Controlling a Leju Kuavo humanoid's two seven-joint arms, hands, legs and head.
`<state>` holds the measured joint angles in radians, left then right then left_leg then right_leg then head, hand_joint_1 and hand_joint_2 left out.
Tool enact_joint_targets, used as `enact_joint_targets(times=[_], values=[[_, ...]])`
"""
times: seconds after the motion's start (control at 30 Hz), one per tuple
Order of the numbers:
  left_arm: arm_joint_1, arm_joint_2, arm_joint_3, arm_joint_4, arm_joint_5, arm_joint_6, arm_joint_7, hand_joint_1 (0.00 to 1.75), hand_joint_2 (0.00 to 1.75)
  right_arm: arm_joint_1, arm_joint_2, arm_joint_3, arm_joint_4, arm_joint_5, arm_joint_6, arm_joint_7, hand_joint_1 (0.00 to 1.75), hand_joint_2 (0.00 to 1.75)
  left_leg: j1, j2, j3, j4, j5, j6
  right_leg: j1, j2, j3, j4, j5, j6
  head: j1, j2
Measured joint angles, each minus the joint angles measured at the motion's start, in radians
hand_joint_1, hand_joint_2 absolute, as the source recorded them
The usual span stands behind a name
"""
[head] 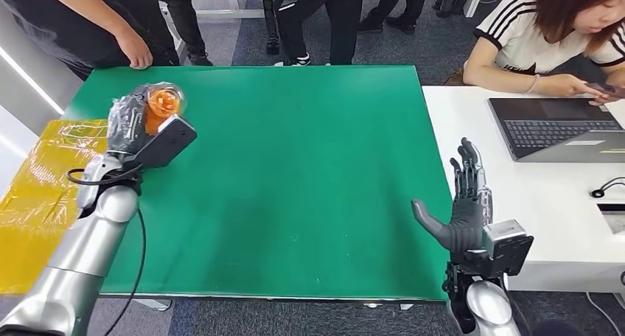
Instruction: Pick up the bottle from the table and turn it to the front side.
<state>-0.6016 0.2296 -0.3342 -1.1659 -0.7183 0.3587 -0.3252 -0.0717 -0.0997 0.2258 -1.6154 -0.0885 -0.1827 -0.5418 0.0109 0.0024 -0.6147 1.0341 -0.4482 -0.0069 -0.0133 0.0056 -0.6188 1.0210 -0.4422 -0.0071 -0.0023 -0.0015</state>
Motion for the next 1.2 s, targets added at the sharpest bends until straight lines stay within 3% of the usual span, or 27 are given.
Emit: enact_joint_targets(times=[0.13,0.23,0.57,0.97,1.2], values=[[0.031,0.133,0.003,-0.068,-0.060,-0.020,0.019,1.75,1.75,0.002,-0.020,-0.024,-0.025,-0.018,-0.008,-0.012,0.00,1.75,0.001,0.000,0.000,0.000,0.000,0.000,0.000,0.000,-0.001,0.000,-0.001,-0.001,0.000,0.000],[0.037,0.203,0.004,-0.098,-0.118,-0.025,0.036,1.75,1.75,0.009,-0.027,-0.043,-0.054,-0.027,-0.018,-0.018,0.00,1.75,0.001,-0.001,0.000,0.000,0.000,0.000,0.001,-0.002,-0.001,0.000,-0.001,-0.001,0.000,0.000],[0.071,0.289,-0.030,-0.180,-0.381,0.046,0.128,1.75,1.75,0.056,-0.037,-0.055,-0.122,-0.037,-0.038,-0.059,0.00,1.75,0.000,-0.001,0.000,0.000,0.000,0.000,0.000,-0.002,-0.001,-0.001,-0.001,-0.001,0.000,0.000],[0.107,0.267,-0.093,-0.145,-0.453,0.019,0.159,1.75,1.75,0.067,-0.037,-0.055,-0.143,-0.037,-0.034,-0.059,0.00,1.75,0.000,-0.001,0.000,0.000,0.000,0.000,0.000,-0.002,-0.001,-0.001,-0.001,-0.001,0.000,0.000],[0.111,0.171,-0.130,0.101,-0.672,0.026,0.341,1.75,1.75,0.064,-0.037,-0.055,-0.157,0.010,-0.011,-0.037,0.00,1.75,0.000,-0.001,0.000,0.000,0.000,0.000,0.000,-0.001,-0.001,-0.001,-0.001,-0.001,0.000,0.000]])
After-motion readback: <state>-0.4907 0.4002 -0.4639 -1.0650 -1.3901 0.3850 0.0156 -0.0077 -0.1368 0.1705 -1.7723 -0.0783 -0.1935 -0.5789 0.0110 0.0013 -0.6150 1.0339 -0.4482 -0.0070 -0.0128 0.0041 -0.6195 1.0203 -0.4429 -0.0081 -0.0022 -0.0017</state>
